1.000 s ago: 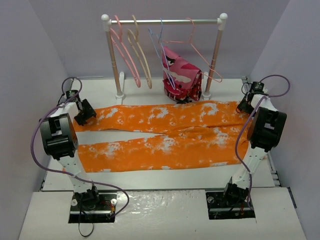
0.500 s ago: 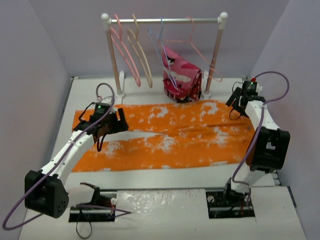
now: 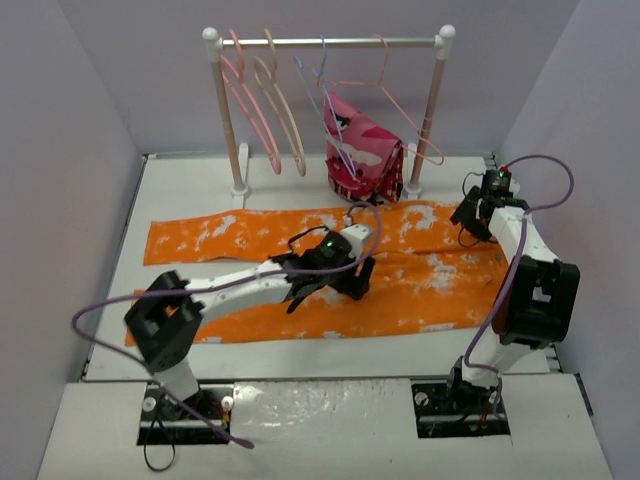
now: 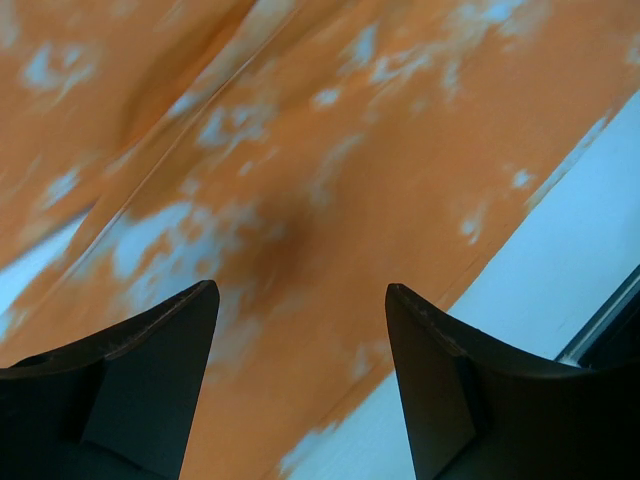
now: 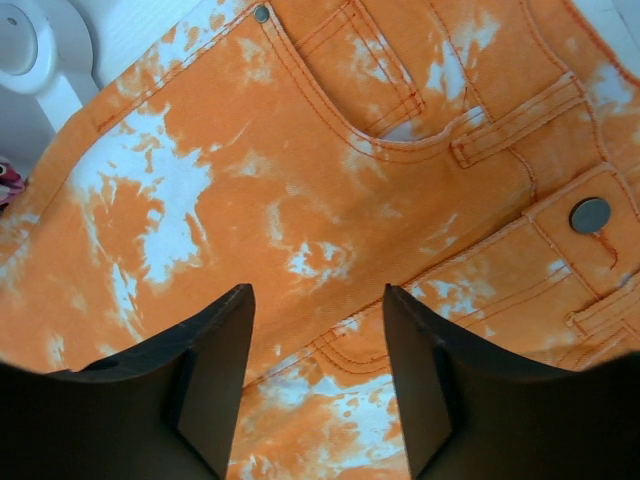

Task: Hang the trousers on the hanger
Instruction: Flatten out the trousers at the center of the board.

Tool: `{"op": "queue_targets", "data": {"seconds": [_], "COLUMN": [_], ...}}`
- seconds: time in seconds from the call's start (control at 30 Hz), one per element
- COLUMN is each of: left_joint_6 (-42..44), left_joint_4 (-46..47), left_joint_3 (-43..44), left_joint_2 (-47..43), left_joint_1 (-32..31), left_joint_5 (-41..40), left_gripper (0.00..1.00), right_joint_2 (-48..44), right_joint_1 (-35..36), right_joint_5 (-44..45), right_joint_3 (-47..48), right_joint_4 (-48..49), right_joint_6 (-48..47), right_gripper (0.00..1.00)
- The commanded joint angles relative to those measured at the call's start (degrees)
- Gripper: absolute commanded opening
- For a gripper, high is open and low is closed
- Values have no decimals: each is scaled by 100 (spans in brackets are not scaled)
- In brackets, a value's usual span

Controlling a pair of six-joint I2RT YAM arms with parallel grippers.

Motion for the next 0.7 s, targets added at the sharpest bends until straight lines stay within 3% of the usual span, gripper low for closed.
{"op": "queue_targets", "data": {"seconds": [0.0,0.13,0.37,0.67], "left_joint_6": [516,526,592,573], "left_joint_4": [1246,1540,1684,1600], "left_joint_3": [1152,1606,1689,799], "left_joint_2": [1040,1749,2340,2427], "left_joint_1": [-448,-617,-779,-1074], "left_joint_5": [473,892,1306,1645], "left_gripper": [62,59,59,55], "right_joint_2": [146,415,1175,1972], "right_joint_1": [40,56,100,135], "right_joint_5": [-117,-107,-153,-91], "right_joint_3": [410,636,952,1027], "right_joint_4": [152,138,214,660], "right_joint_6": [-34,-114,-160,-118], "right_gripper": [36,29,26,24]}}
